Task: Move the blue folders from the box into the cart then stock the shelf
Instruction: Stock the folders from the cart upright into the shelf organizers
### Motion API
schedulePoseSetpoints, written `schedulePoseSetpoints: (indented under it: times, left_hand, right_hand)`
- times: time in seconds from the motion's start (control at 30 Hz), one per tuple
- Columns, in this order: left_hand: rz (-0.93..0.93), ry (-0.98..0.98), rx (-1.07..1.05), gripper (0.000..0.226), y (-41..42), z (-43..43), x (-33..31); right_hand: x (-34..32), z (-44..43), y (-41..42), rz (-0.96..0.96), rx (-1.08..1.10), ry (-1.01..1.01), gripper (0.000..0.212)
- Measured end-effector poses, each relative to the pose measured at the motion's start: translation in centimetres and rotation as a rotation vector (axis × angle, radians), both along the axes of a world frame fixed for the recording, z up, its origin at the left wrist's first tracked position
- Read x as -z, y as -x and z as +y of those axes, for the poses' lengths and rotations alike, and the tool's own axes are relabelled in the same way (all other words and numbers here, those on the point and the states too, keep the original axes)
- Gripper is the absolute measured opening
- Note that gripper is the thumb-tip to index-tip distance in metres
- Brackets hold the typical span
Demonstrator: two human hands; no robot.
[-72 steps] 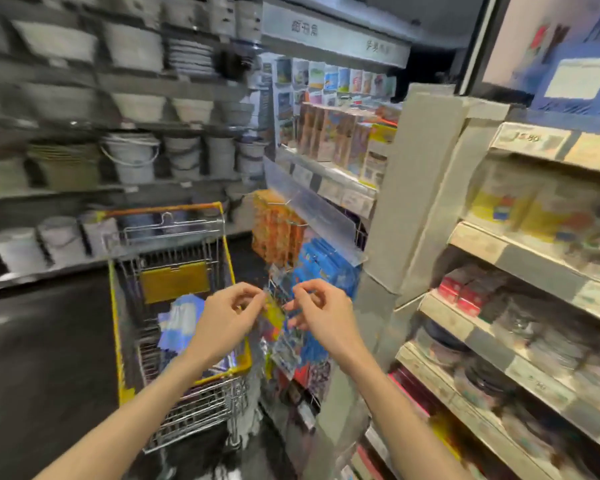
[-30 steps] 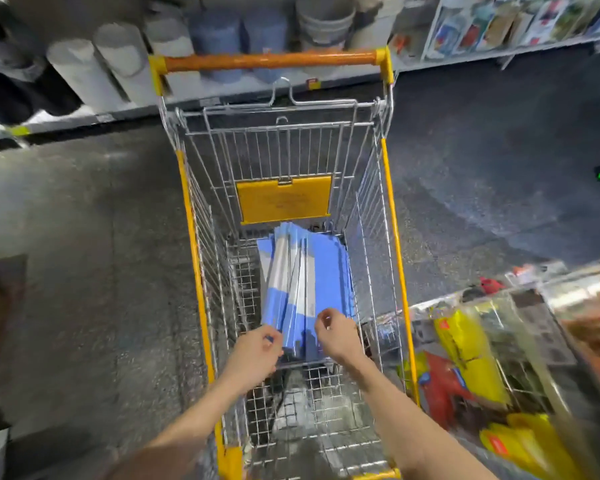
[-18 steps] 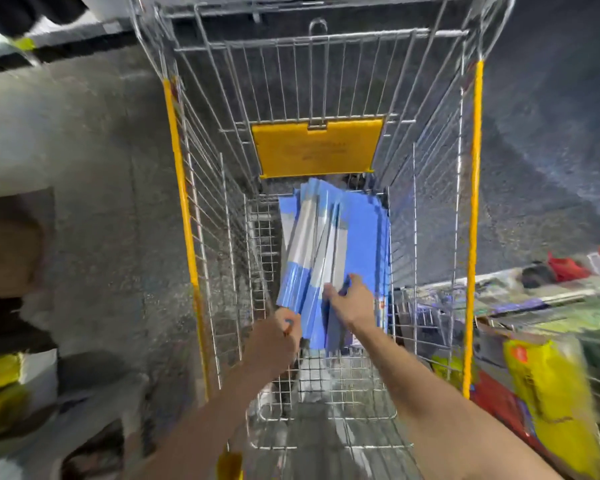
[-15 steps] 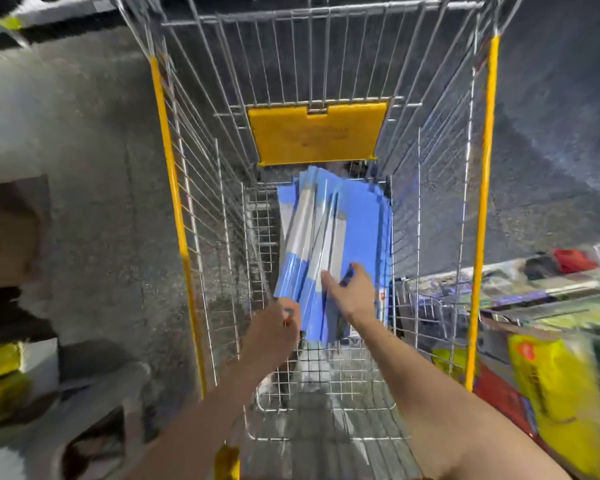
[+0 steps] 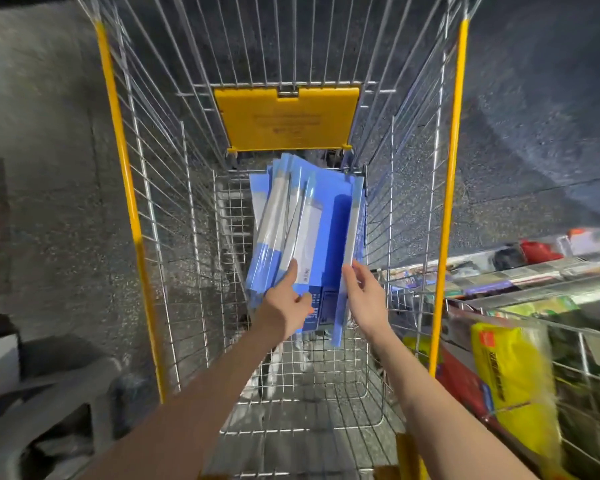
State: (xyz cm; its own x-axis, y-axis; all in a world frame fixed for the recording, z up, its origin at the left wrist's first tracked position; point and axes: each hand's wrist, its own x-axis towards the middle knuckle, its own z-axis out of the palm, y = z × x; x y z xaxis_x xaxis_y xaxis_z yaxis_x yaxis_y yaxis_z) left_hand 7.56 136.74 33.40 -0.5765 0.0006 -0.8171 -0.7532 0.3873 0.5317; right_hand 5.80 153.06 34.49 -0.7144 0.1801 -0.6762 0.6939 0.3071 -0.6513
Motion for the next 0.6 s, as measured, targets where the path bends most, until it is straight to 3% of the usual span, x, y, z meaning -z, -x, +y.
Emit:
schedulePoseSetpoints:
  times: [0.13,0.3,0.6]
  left_hand:
    - [0.028,-0.048,-0.110,0.075,0.0,-0.2,-0.1]
    - [0.000,-0.194,-0.367,0.055,1.4,-0.4,-1.2]
    - [-0.096,-0.170,-0.410,0.028,2.1,0.3,-1.0]
  right_hand:
    - [0.5,1.1,0.1,0.020,-0.027,-0.018,0.053]
    - [0.5,1.6,-0.1,-0.004,0.036,0.012,0.051]
    - [1.2,1.4,0.2,0.010,0.036,-0.018,0.052]
